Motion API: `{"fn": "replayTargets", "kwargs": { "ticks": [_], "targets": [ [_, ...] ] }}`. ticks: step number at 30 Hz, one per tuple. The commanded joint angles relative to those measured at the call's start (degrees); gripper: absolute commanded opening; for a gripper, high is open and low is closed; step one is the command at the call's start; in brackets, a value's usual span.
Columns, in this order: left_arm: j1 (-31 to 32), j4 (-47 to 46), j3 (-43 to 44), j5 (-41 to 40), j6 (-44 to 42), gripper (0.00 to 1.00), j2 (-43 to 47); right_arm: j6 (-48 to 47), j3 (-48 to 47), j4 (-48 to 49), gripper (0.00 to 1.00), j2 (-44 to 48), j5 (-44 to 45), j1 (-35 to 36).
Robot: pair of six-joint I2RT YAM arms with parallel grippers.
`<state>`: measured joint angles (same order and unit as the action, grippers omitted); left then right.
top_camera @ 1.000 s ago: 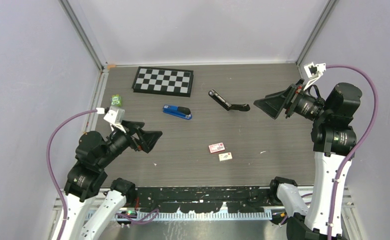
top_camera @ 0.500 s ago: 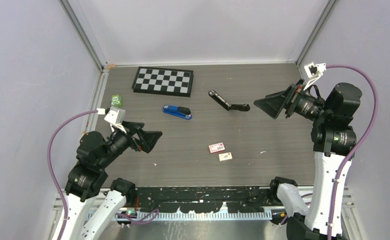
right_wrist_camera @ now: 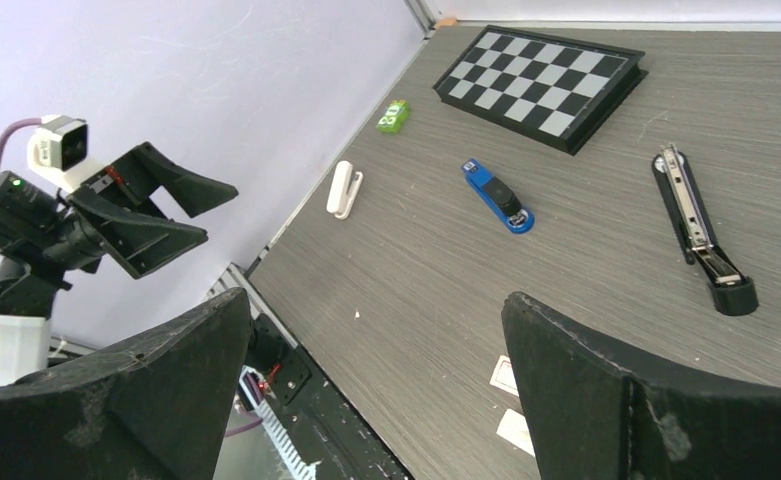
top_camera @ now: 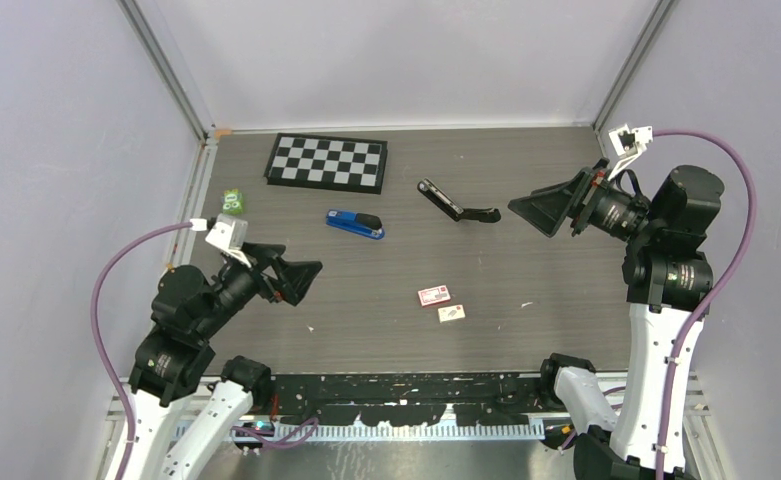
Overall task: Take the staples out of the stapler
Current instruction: Reset both arms
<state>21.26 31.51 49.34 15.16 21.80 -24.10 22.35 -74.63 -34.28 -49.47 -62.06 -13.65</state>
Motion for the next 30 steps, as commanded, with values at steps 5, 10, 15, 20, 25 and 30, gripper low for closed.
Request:
{"fn": "replayTargets", "kwargs": {
  "ticks": [5, 10, 15, 20, 25, 30],
  "targets": [
    [-0.3, 0.9, 2.0, -21.5, -8.1, 1.00, -3.0, -3.8, -0.4, -1.5, 0.99, 1.0, 17.1, -0.3],
    [-0.3, -0.4, 2.1, -31.2, -11.7, 1.00, -5.5, -5.6, -0.8, -3.2, 1.00, 1.1, 36.1, -0.3],
    [-0.3, -1.8, 1.4, -33.9, -14.4, 1.00, -5.7, -7.3, -1.4, -3.4, 0.99, 0.9, 43.9, -0.3],
    [-0.3, -1.5, 1.9, -33.1, -15.5, 1.00, -5.6, -9.1, -2.1, -3.5, 0.99, 0.7, 44.0, -0.3],
    [-0.3, -1.1, 2.3, -31.4, -15.8, 1.00, -5.2, -10.0, -3.3, -4.3, 0.99, 0.5, 42.4, -0.4],
    [-0.3, -0.9, 2.2, -30.2, -15.8, 1.00, -4.4, -9.8, -3.4, -4.5, 1.00, 0.5, 40.2, -0.3]
  ]
}}
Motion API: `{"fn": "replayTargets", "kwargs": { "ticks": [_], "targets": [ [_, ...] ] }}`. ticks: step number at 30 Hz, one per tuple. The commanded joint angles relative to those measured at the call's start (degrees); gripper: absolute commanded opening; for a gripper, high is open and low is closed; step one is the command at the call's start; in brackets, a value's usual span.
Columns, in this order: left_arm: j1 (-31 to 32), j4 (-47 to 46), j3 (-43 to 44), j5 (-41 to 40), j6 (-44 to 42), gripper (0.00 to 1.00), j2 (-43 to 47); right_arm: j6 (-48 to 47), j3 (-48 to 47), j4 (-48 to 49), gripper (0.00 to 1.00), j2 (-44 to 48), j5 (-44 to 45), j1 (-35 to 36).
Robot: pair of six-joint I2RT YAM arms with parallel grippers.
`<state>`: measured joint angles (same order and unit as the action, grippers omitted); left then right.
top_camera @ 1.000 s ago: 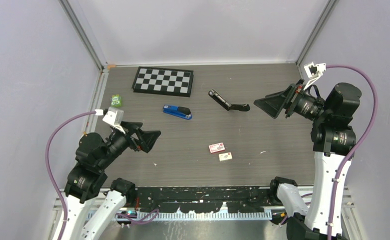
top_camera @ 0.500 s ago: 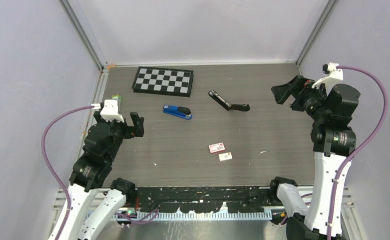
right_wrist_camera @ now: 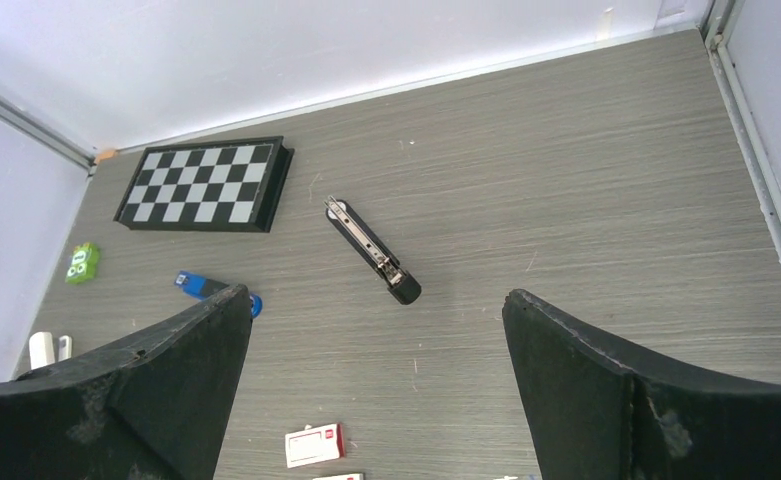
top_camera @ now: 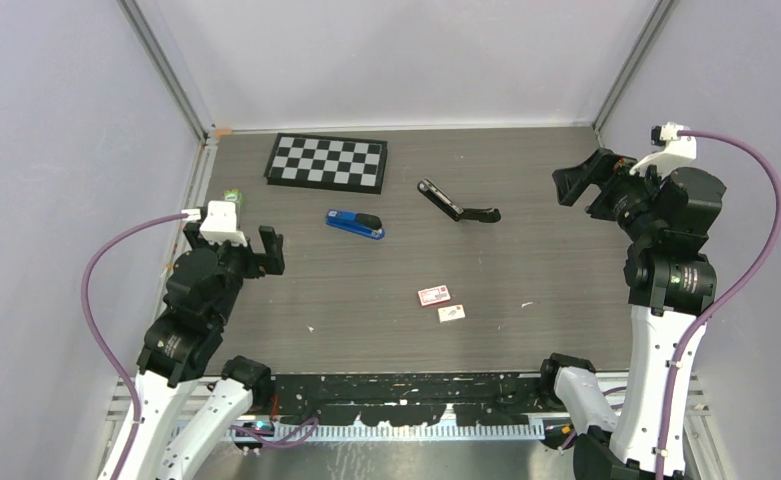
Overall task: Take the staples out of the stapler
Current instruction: Reset both arms
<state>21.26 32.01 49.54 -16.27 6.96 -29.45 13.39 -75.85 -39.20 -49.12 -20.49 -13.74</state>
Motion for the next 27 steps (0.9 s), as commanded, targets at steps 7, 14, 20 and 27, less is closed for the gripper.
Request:
{"fn": "replayTargets", "kwargs": {
  "ticks": [7, 14, 20, 27],
  "targets": [
    [-0.3, -0.9, 1.9, 2.2, -0.7, 1.00, 1.3, -0.6, -2.1, 0.4, 0.99, 0.2, -2.3, -0.3],
    [-0.3, -0.8, 1.8, 3.0, -0.3, 1.00, 1.5, -0.6, -2.1, 0.3, 1.00, 0.2, -2.8, -0.2],
    [-0.3, -0.9, 1.6, 3.6, -0.1, 1.00, 1.6, -2.0, -2.3, 0.0, 0.99, 0.2, -3.8, -0.3],
    [-0.3, -1.0, 1.4, 4.0, 0.0, 1.00, 1.6, -2.1, -2.3, -0.1, 0.99, 0.0, -3.9, -0.2]
  ]
}}
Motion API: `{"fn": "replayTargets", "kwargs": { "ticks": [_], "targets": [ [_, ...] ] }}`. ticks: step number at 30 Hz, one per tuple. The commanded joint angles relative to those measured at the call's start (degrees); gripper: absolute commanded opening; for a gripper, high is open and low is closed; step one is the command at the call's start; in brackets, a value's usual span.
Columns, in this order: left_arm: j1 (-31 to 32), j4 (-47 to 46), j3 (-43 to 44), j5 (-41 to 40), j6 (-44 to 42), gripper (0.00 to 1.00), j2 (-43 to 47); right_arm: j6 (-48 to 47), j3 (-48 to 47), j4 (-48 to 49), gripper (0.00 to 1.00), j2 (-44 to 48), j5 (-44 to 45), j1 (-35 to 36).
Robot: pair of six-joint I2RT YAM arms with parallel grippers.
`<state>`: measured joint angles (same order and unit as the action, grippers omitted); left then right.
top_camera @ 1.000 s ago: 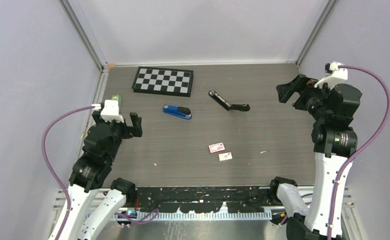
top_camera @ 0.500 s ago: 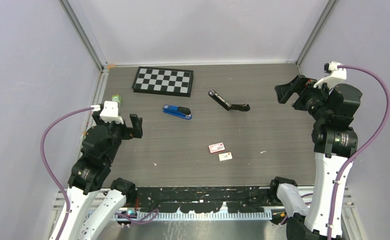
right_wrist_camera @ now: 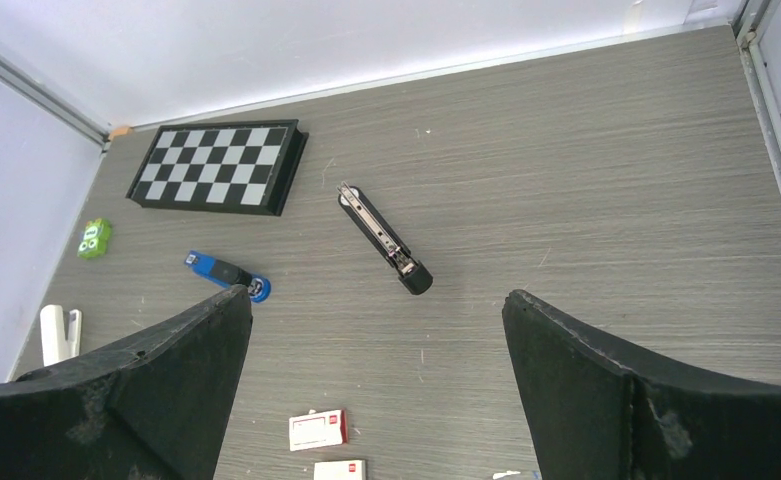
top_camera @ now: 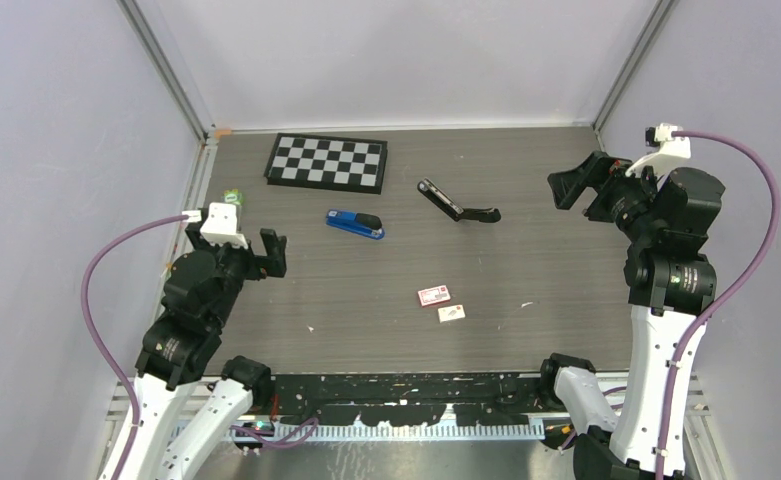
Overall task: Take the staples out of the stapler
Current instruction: Reset both arms
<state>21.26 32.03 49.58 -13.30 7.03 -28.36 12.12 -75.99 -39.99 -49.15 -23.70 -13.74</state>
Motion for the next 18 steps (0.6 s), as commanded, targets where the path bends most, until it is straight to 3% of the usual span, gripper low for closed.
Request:
{"fn": "replayTargets", "kwargs": {
  "ticks": [1, 18],
  "targets": [
    [-0.3, -1.1, 1.3, 1.1, -0.1, 1.00, 0.5, -0.9, -2.2, 0.7, 1.00, 0.0, -0.7, -0.3],
    [-0.3, -1.3, 1.0, 1.8, 0.1, 1.00, 0.5, -1.9, -2.1, 0.3, 1.00, 0.2, -1.1, -0.2]
  ]
}}
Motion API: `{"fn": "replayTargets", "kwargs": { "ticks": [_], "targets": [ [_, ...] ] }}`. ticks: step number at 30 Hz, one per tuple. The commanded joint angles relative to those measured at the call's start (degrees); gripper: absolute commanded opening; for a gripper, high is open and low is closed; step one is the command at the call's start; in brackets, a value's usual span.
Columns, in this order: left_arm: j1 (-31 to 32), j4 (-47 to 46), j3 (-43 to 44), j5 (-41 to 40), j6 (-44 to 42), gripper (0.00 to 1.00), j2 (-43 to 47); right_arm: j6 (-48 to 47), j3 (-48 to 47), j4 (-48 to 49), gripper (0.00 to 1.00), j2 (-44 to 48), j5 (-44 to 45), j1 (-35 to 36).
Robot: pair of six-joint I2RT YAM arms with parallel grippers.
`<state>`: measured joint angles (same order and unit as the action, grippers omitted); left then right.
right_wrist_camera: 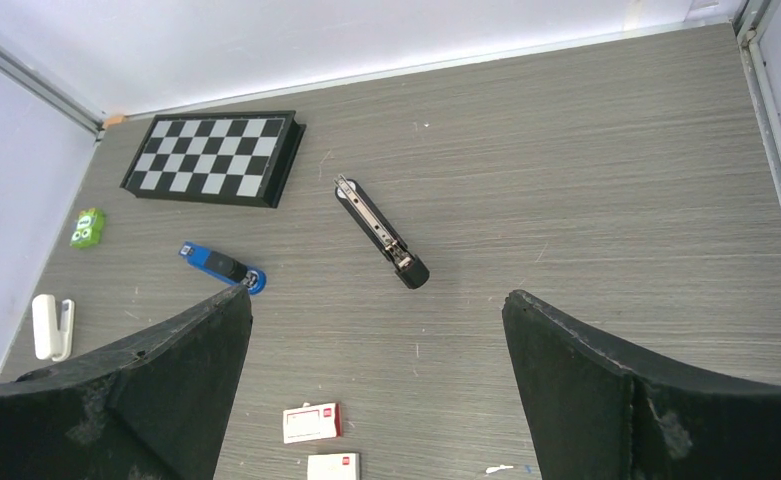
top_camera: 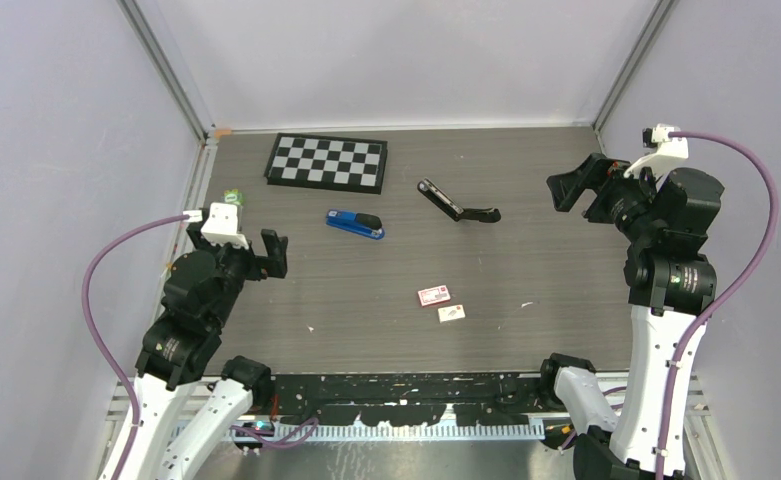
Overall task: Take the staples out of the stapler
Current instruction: Reset both arms
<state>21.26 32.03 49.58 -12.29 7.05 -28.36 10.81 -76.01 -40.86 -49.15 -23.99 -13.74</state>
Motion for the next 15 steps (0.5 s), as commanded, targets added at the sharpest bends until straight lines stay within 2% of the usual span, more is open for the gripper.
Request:
{"fn": "replayTargets", "kwargs": {
  "ticks": [1, 15],
  "targets": [
    [-0.3, -1.1, 1.0, 0.9, 0.1, 1.00, 0.5, -0.5, -2.0, 1.2, 1.00, 0.2, -0.9, -0.3],
    [-0.3, -1.0, 1.0, 1.0, 0.2, 1.00, 0.7, -0.6, -1.9, 1.2, 1.00, 0.4, -1.1, -0.3]
  ]
}}
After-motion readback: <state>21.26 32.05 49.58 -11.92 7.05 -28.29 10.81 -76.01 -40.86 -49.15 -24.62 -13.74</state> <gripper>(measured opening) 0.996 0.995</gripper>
